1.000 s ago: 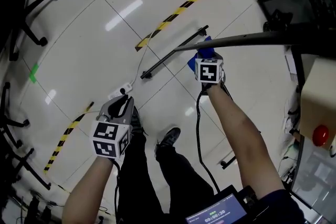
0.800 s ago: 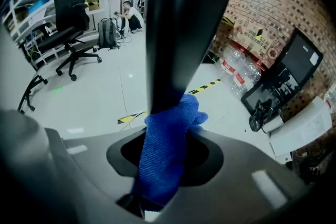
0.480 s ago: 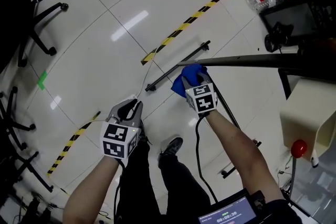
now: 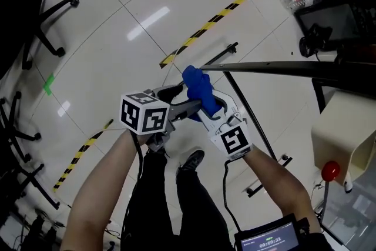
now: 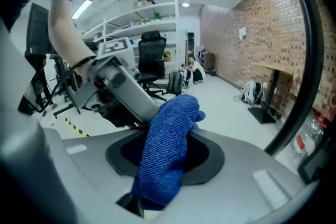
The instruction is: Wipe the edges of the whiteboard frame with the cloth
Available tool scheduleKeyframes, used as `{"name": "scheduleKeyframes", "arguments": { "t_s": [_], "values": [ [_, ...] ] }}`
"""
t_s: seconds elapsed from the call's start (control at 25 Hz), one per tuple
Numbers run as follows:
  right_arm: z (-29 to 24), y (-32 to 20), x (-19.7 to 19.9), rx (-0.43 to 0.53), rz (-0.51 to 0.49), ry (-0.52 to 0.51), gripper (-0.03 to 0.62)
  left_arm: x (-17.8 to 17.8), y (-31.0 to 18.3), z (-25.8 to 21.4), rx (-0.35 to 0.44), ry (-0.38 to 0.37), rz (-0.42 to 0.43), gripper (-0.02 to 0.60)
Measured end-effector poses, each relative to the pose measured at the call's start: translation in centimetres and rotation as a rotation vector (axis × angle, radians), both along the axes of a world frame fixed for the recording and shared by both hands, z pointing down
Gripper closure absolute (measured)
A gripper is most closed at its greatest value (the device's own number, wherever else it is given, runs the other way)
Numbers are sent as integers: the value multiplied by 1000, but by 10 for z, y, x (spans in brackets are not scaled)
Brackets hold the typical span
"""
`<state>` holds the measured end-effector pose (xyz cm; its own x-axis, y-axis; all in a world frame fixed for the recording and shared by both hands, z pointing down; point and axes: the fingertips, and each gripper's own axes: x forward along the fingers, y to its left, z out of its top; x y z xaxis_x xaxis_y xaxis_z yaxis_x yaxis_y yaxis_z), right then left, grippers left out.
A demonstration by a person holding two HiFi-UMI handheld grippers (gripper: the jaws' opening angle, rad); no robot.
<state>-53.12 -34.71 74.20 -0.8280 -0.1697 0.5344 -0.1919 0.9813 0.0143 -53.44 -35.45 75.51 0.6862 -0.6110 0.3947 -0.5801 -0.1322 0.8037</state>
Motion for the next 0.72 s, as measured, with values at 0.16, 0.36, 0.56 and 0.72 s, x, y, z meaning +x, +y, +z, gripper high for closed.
{"name": "scheduleKeyframes", "arguments": {
  "t_s": [0.16, 0.36, 0.56, 0.72],
  "values": [
    [-33, 6, 3, 47, -35, -71, 412, 31, -8, -30, 68, 218, 139, 259],
    [-47, -1, 6, -1, 36, -85, 361, 42, -15, -61, 136, 290, 146, 407],
    [-47, -13, 15, 2, 97, -48, 335, 30, -26, -56, 130, 117, 133, 457],
    [-40, -14, 31, -48, 173, -40, 348, 1, -48, -29, 56, -36, 20, 460]
  ]
}}
